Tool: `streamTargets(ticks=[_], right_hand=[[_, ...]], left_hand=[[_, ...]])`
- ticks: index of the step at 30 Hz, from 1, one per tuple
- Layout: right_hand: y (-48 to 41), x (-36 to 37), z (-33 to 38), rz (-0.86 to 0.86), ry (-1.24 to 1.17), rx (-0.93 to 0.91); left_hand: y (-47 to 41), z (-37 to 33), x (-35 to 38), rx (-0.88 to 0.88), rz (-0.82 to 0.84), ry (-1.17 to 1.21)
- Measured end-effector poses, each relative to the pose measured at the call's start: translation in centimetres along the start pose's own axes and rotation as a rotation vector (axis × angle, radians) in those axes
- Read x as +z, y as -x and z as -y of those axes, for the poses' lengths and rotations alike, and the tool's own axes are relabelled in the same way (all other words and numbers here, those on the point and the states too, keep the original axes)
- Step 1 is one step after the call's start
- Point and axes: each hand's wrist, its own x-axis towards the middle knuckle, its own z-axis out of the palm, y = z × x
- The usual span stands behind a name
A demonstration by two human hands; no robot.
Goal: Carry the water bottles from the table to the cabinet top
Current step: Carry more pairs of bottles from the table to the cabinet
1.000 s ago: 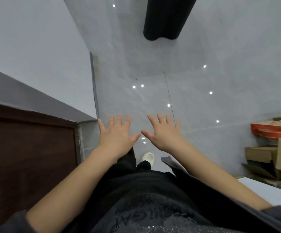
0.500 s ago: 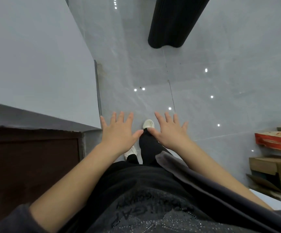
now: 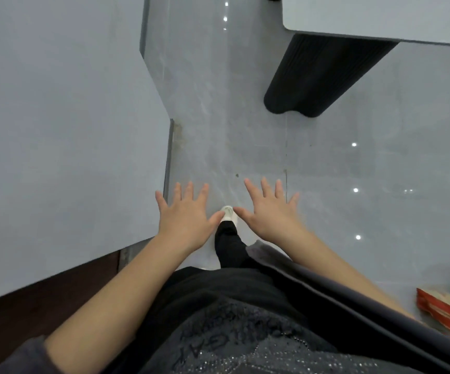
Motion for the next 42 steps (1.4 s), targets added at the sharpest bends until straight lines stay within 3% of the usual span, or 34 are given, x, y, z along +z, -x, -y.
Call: streamTargets(ticks=[7,20,28,42], right_hand=[[-6.6,-7.7,-2.4,-0.048,0.067,-0.041],[-17.7,-17.0,-4.3,-0.009,-0.020,0.048],[-27.8,-26.8,-2.0,0.026,-0.120,0.138],[-42.5,-40.1,-2.5,-0.027,-0.244,0.232]], left_hand=[[-7.3,-3.1,-5.7,-0.041,-0.074,0.016],[-20.5,-5.1,-14.9,0.059,0.013,-0.026],[-33.8,-4.0,-26.5,0.124,0.091,-0.126],[-48.5,-3.3,-40.5,0.245,-0.003,-0.202]])
